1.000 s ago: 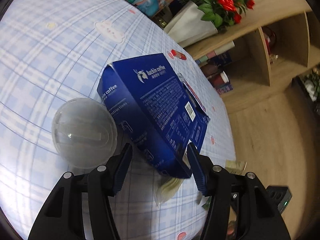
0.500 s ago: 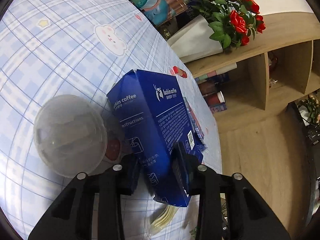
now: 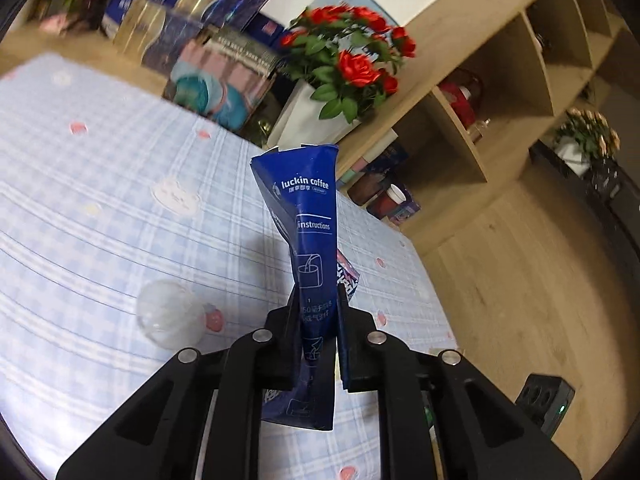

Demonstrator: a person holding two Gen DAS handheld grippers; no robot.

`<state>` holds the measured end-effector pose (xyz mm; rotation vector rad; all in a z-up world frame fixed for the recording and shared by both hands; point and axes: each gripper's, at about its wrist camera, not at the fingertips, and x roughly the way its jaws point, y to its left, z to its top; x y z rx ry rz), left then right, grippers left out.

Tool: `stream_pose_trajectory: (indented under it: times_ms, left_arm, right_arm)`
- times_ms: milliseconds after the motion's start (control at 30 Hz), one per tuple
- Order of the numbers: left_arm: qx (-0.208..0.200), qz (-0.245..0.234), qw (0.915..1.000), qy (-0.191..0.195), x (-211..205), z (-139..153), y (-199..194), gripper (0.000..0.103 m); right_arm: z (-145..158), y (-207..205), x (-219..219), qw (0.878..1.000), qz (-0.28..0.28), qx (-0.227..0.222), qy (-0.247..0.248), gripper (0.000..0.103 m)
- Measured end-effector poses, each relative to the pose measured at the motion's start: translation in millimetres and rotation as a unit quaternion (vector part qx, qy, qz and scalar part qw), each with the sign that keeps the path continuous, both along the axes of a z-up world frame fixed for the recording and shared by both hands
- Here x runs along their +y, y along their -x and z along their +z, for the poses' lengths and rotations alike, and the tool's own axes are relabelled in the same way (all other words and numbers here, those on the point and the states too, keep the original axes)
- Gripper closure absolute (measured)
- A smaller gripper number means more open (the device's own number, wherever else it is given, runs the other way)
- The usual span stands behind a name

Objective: Collect trash
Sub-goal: 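Carry the blue box and coffee packet over the brown bin with both tools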

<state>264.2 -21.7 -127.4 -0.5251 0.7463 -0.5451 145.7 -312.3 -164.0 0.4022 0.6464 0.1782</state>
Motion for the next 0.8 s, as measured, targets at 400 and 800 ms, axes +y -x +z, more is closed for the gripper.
stream_pose_trajectory:
  times_ms: [400, 800]
  left_arm:
    - [-0.044, 0.014, 0.9944, -0.095, 32.8, 48.1, 85.6, 0.089]
    - [-0.043, 0.002, 0.9919, -0.120, 55.2, 64.8, 153.7, 0.089]
  right_arm:
    - [26.1, 40.9, 16.2, 1.000, 0.005, -0.029, -0.002, 0.076]
    - [46.7, 78.2, 28.5, 0.998, 0.013, -0.058, 0.004, 0.076]
